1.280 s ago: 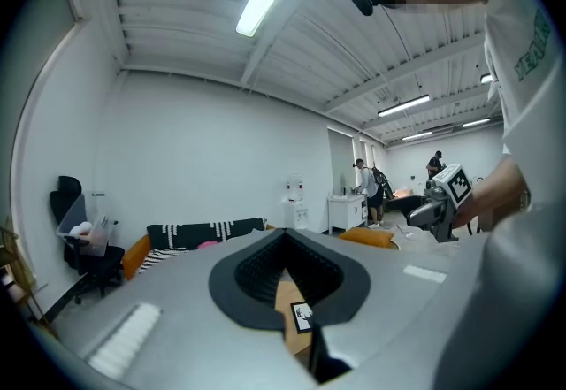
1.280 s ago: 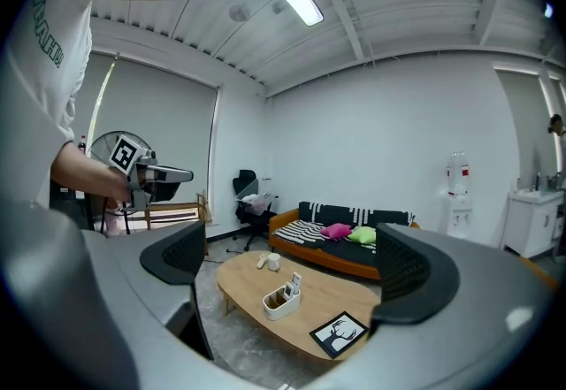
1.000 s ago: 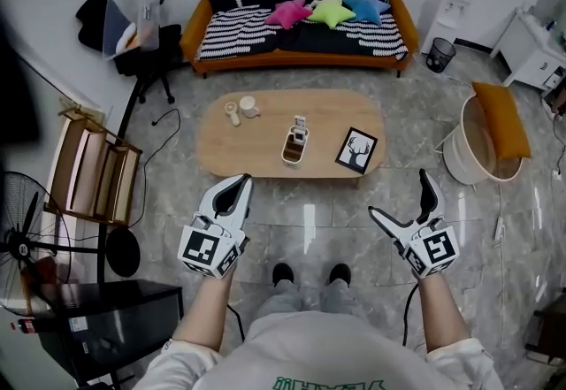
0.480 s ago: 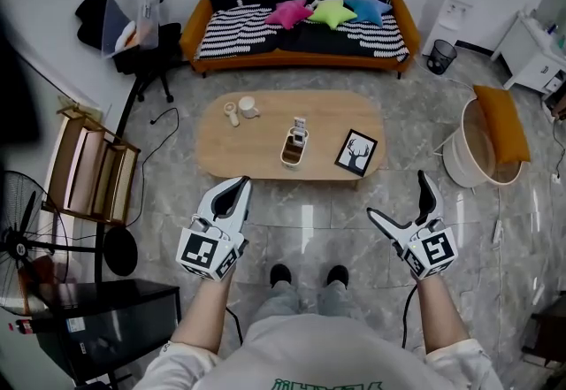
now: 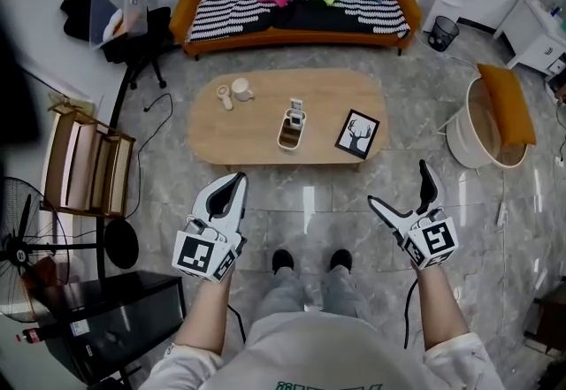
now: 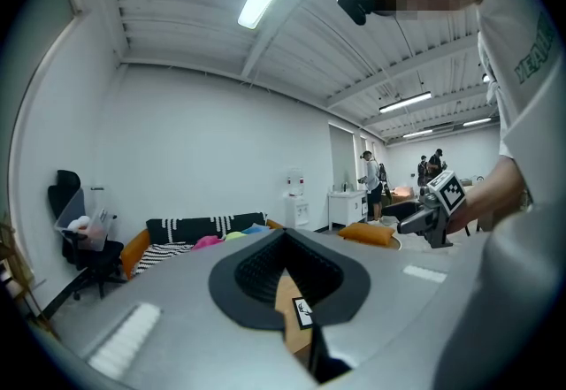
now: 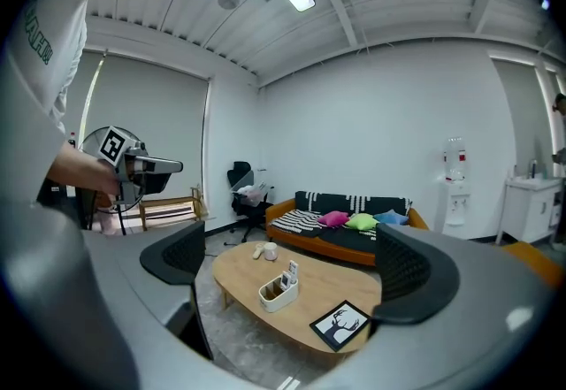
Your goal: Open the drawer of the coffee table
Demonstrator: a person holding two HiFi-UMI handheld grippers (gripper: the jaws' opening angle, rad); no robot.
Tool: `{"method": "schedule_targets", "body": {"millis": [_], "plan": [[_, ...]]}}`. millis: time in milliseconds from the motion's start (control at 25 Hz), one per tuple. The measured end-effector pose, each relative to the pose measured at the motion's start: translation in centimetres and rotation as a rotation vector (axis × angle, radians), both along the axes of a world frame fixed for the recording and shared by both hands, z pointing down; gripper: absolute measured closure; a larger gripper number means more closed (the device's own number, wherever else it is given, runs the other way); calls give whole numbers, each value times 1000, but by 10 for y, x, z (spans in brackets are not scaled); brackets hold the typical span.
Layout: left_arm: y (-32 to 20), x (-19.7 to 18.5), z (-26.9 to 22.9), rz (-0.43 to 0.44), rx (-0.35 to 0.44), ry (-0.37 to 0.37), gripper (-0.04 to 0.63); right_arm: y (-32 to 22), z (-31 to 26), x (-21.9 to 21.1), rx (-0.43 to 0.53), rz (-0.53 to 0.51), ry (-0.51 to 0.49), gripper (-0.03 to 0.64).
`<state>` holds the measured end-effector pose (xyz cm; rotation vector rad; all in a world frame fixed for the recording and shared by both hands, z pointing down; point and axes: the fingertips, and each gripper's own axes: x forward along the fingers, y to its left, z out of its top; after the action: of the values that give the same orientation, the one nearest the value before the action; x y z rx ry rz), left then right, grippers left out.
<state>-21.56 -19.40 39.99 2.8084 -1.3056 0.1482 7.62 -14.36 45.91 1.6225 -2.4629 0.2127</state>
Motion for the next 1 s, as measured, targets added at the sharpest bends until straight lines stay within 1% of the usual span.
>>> {"method": "schedule_targets", "body": {"millis": [200,480,600,800,1000], "plan": [[-10,0,21,-3,-9,2,597,-11,42,3,-44,22,-7,28],[-22,5,76,-8,-46,-5,597,-25,116,2,-113,27,-19,28],[-29,8,105,-6,-52,-10,597,-29,154,1,-131,28,-33,28],[-43,14,156,-3,-38,0,597,-43,221,0,-143,37,-46,28],[-60,14,230,-15,-34,17,597,-60,297,-9,-154,27,-49,28]]}}
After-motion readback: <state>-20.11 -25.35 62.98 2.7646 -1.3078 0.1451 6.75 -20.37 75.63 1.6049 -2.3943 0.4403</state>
